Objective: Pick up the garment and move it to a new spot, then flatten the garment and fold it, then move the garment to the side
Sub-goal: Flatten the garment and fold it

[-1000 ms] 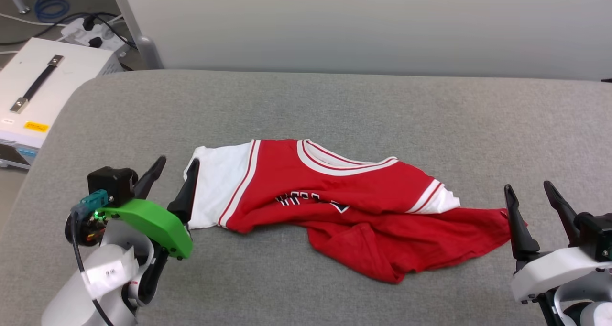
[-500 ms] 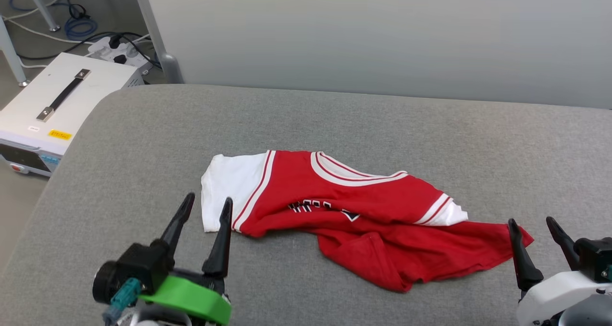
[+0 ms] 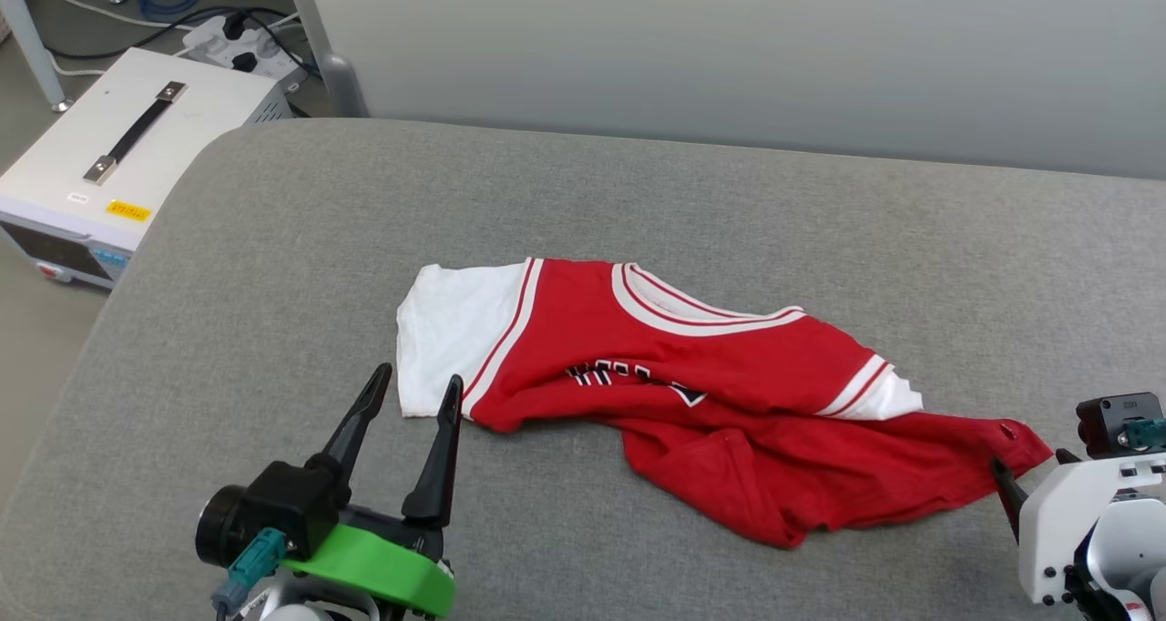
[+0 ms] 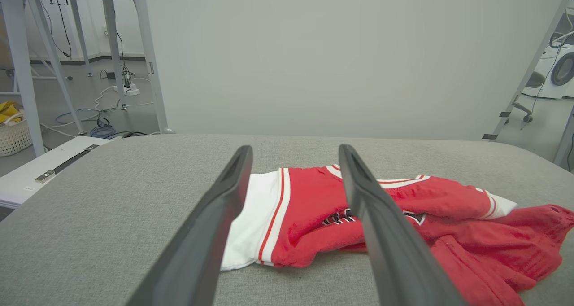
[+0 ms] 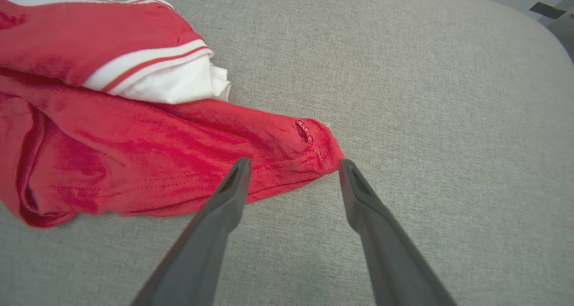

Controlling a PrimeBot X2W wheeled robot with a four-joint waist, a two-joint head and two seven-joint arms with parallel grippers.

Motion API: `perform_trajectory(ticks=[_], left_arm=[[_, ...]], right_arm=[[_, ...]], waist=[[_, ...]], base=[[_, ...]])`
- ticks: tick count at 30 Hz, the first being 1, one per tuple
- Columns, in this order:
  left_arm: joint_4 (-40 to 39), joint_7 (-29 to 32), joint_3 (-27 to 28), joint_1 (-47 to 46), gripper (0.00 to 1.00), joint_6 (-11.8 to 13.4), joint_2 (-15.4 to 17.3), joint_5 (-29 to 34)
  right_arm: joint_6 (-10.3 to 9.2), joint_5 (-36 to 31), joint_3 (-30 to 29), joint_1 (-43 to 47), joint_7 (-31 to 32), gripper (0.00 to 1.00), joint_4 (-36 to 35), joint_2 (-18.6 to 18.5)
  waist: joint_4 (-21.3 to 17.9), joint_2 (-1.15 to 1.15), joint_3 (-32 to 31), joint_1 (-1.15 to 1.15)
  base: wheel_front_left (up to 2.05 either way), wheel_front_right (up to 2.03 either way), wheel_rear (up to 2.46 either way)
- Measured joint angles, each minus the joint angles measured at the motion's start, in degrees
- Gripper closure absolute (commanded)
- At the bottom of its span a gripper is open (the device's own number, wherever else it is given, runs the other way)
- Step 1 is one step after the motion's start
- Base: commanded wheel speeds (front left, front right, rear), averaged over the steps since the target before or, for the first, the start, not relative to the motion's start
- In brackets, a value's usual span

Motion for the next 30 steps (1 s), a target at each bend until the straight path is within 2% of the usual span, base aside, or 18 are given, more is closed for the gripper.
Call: perform_trajectory(ticks=[8, 12, 13, 15, 25, 30], left_arm=[[1.7, 0.0, 1.8, -1.0, 0.0, -1.7, -0.9, 1.9], [2.2, 0.0, 2.6, -1.1, 0.0, -2.3, -1.6, 2.2], [2.4, 0.0, 2.8, -1.1, 0.0, -2.5, -1.6, 2.3], [2.7, 0.0, 3.2, -1.0, 0.0, -2.7, -1.8, 2.6], [4.2, 0.0, 3.8, -0.8, 0.0, -3.6, -3.3, 3.3], [4.8, 0.0, 4.3, -0.3, 0.0, -3.7, -3.7, 3.8]], right_arm=[[-0.01, 0.9, 0.5, -4.7, 0.2, 0.0, 10.5, -2.9], [0.0, 1.3, 1.9, -5.5, -0.2, 0.0, 14.7, -3.1], [0.0, 1.7, 2.6, -5.6, -0.2, 0.56, 15.5, -3.1], [-0.01, 2.3, 3.8, -5.9, -0.7, 1.0, 16.2, -3.2], [0.0, 6.9, 7.7, -5.2, -1.9, 1.0, 16.5, -4.9], [0.0, 12.4, 9.9, -1.0, 3.1, 1.0, 11.8, -4.8]], waist=[[2.6, 0.0, 1.7, 0.0], [3.6, 0.0, 2.2, 0.0], [3.7, 0.0, 2.2, 0.0], [3.7, 0.0, 2.2, 0.0], [2.3, 0.0, -0.4, 0.0], [1.7, 0.0, -2.2, 0.0]], base=[[0.0, 0.0, 0.0], [0.0, 0.0, 0.0], [0.0, 0.0, 0.0], [0.0, 0.0, 0.0], [0.0, 0.0, 0.0], [0.0, 0.0, 0.0]])
